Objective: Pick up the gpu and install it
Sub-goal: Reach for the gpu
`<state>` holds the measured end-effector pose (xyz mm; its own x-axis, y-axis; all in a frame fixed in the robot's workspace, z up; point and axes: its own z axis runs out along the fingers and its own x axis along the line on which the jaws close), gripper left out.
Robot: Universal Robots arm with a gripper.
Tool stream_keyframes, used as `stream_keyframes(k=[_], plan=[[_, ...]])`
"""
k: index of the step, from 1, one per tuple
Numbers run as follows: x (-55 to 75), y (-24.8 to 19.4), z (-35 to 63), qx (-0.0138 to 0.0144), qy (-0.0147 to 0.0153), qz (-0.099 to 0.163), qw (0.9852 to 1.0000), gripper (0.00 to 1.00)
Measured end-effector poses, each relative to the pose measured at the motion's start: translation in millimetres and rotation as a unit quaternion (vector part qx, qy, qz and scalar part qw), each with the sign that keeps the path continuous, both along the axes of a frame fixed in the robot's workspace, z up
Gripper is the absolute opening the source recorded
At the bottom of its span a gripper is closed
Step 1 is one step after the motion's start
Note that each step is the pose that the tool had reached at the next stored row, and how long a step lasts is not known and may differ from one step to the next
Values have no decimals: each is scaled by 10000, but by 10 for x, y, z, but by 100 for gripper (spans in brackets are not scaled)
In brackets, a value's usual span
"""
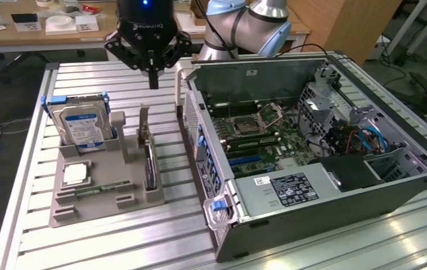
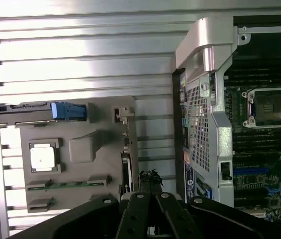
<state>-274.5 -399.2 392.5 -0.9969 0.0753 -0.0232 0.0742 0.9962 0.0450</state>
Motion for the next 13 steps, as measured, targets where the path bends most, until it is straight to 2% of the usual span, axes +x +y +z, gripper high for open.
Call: stream_keyframes(k=[13], plan=[[-106, -1, -1, 0, 0, 0, 10000, 11]])
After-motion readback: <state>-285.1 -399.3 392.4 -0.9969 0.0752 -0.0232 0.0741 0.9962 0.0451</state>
